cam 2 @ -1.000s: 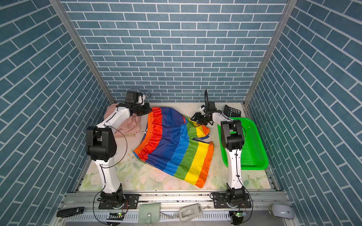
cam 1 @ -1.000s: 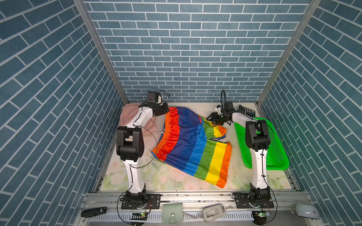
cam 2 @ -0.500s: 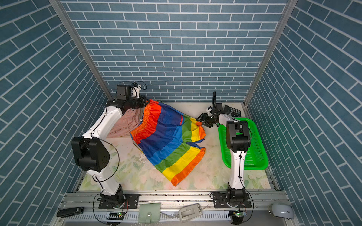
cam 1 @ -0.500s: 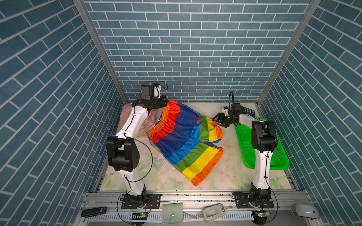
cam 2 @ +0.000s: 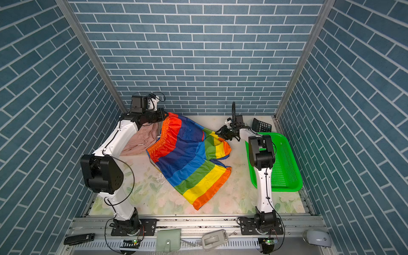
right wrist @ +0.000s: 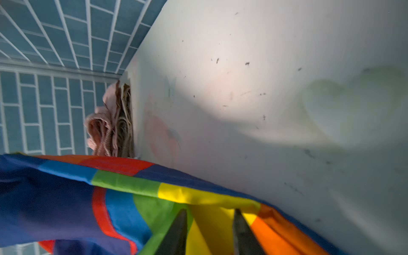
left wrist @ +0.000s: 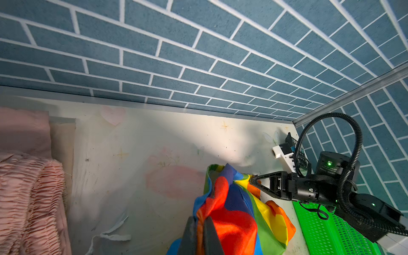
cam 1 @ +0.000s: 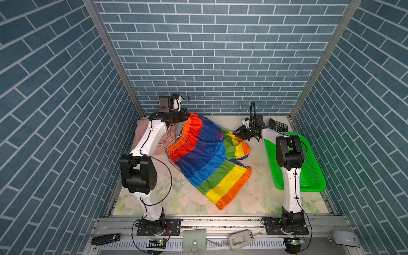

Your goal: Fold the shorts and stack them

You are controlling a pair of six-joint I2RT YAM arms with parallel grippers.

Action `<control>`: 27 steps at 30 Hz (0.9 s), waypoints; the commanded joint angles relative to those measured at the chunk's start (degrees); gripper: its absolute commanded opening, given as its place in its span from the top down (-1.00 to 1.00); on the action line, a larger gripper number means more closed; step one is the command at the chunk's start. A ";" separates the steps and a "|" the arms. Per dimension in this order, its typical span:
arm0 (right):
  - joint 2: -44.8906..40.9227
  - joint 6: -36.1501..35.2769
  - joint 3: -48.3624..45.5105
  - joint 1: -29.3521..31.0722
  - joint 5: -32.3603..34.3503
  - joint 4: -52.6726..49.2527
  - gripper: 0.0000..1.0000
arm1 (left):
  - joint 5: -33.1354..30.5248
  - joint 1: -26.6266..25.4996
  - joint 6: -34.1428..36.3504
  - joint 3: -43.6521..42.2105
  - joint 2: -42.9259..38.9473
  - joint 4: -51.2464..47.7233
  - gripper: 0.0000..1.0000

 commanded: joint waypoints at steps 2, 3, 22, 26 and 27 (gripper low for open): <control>0.50 0.33 4.13 -0.83 2.16 -1.52 1.00 | 0.32 0.20 0.61 -1.17 -1.24 0.76 1.00; -0.13 -0.19 5.61 -1.10 2.75 -2.63 1.00 | 0.46 0.20 0.48 -1.34 -1.32 1.00 1.00; -10.63 -7.49 -7.45 -4.14 3.88 -10.09 -0.28 | 1.17 0.56 0.54 -0.23 -2.62 1.70 1.00; -11.28 -5.46 -11.41 -1.89 -0.10 -5.50 -0.32 | 1.71 0.46 -0.73 0.07 -2.47 2.82 1.00; -11.22 -4.73 -11.86 -1.36 -0.79 -4.32 -0.33 | 1.77 0.39 -0.88 0.05 -2.40 3.00 1.00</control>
